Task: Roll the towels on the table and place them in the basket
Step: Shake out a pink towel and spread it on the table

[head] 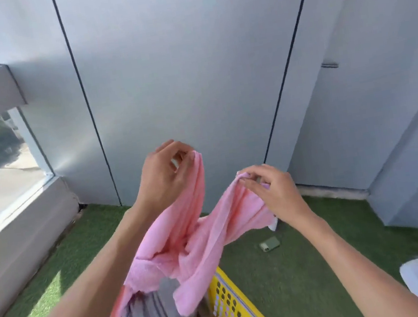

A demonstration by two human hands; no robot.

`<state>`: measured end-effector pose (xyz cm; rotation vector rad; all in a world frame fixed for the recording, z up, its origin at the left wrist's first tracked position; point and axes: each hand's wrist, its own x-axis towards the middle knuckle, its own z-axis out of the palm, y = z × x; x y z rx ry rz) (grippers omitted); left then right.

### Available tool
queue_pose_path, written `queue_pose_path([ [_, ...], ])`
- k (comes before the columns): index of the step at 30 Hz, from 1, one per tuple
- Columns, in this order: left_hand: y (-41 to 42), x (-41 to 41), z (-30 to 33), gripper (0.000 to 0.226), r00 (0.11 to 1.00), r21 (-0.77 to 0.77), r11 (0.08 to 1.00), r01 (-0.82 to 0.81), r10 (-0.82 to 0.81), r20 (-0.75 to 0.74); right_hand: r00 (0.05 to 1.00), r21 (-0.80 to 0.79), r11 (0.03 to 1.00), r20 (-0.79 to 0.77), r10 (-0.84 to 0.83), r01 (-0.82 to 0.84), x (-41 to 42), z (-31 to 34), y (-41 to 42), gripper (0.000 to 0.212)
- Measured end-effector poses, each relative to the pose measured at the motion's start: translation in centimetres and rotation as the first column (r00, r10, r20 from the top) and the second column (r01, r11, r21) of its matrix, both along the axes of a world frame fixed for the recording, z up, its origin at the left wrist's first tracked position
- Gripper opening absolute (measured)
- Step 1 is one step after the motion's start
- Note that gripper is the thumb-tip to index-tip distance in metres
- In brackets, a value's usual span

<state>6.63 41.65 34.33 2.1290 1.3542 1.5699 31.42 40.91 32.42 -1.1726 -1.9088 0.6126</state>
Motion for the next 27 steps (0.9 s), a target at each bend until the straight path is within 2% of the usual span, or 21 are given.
queue_pose_path([
  [6,7.1,16.2,7.3,0.011,0.999,0.169,0.986,0.003,-0.011,0.048,0.995,0.101,0.992,-0.073,-0.068,0.075,15.2,6.2,4.9,0.015],
  [10,12.5,28.1,8.9,0.012,1.000,0.169,0.986,0.008,-0.012,0.024,0.988,0.124,0.981,-0.035,-0.148,0.151,26.6,8.3,7.9,0.010],
  [16,17.7,42.1,3.8,0.012,0.997,-0.025,0.997,0.074,-0.074,-0.021,0.964,0.076,0.965,0.074,-0.256,0.251,39.0,7.3,10.1,0.008],
  [23,20.9,52.5,-0.7,0.012,0.963,-0.178,0.964,0.200,-0.227,-0.146,0.934,-0.049,0.935,0.097,-0.345,0.351,47.4,2.9,12.3,0.009],
  [27,23.1,57.3,-1.5,0.012,0.929,-0.264,0.906,0.330,-0.362,-0.079,0.891,-0.077,0.891,0.117,-0.438,0.448,51.2,0.6,14.4,0.008],
])
